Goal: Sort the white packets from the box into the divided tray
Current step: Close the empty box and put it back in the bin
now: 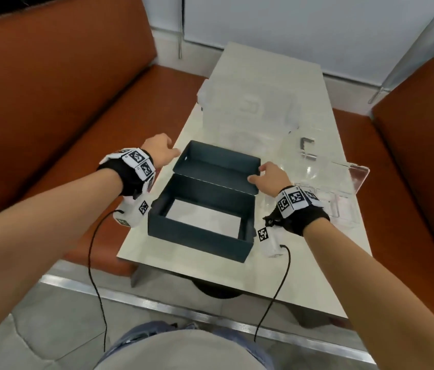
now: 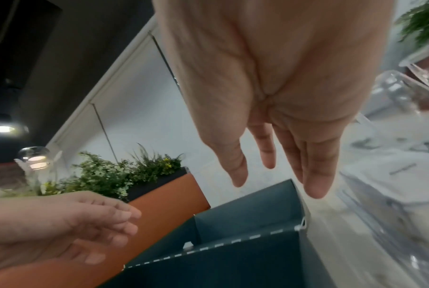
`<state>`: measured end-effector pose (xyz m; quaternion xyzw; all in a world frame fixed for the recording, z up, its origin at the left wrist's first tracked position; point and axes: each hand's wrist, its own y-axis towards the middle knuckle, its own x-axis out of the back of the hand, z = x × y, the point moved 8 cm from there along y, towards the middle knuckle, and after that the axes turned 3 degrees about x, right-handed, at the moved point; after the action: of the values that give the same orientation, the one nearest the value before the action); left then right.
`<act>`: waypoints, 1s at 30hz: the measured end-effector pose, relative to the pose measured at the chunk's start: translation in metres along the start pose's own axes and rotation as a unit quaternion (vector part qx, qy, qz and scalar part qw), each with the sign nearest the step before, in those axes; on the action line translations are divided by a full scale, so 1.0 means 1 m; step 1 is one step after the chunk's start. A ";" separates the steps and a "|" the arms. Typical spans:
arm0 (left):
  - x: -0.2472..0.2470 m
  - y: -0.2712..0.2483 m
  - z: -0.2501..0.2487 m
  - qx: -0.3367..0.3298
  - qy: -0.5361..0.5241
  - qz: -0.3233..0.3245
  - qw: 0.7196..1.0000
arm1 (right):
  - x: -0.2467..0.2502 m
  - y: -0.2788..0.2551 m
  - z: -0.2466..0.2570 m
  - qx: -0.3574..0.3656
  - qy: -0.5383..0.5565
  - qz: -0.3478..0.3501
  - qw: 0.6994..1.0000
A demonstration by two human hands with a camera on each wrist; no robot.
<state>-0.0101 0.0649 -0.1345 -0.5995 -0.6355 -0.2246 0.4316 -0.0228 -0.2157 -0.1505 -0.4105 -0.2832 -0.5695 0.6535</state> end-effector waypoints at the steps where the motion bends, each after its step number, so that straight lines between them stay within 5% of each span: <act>1: -0.004 0.002 0.006 0.007 0.005 0.014 1.000 | -0.005 0.001 0.001 -0.017 0.000 0.006 1.000; 6: -0.030 0.005 0.023 0.033 -0.057 0.098 0.993 | -0.019 0.004 0.004 -0.081 0.025 -0.002 0.996; 13: -0.039 0.007 0.044 0.062 -0.168 0.136 0.974 | -0.028 -0.002 -0.015 -0.153 0.260 -0.051 0.952; 19: -0.017 0.003 0.037 0.051 -0.303 0.133 0.942 | -0.005 -0.010 -0.008 -0.104 0.378 -0.070 0.917; 25: 0.008 -0.007 0.014 -0.029 -0.350 0.112 0.930 | 0.026 -0.015 0.000 -0.042 0.413 -0.123 0.902; 30: 0.011 -0.018 0.008 -0.101 -0.346 0.109 0.926 | 0.031 -0.022 -0.007 0.025 0.339 -0.180 0.923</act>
<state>-0.0289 0.0742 -0.1257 -0.7458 -0.6503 -0.0179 0.1437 -0.0395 -0.2381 -0.1238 -0.1191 -0.1281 -0.7751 0.6072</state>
